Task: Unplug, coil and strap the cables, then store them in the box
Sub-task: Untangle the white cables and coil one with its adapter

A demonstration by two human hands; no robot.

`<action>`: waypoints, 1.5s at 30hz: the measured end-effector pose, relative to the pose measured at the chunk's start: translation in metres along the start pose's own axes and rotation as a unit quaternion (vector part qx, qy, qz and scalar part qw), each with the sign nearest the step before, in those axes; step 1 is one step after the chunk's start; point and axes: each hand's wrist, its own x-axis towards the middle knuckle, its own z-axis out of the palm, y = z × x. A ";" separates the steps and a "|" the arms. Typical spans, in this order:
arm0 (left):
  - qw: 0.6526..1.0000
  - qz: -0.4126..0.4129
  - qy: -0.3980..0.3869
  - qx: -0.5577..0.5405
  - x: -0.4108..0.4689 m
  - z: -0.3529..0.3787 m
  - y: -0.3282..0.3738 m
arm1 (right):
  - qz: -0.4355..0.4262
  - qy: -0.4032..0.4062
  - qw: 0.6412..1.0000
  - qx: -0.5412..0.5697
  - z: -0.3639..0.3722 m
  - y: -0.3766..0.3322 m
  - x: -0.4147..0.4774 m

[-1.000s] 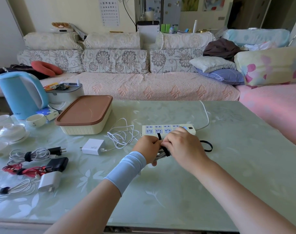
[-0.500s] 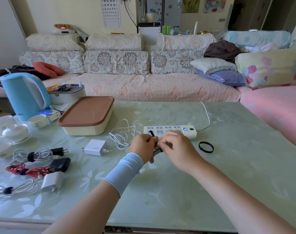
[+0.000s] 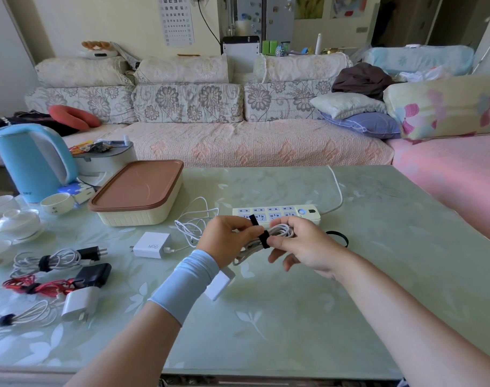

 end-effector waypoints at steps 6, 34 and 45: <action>0.998 0.045 -0.007 -0.038 0.004 -0.006 -0.002 | -0.048 -0.005 0.999 -0.023 0.007 -0.001 0.000; 0.999 0.025 -0.015 0.018 0.005 -0.007 0.004 | -0.165 -0.002 0.980 -0.109 0.003 0.001 0.011; 0.981 0.029 -0.166 0.096 0.018 -0.016 0.005 | -0.153 0.004 0.975 -0.159 0.005 -0.003 0.018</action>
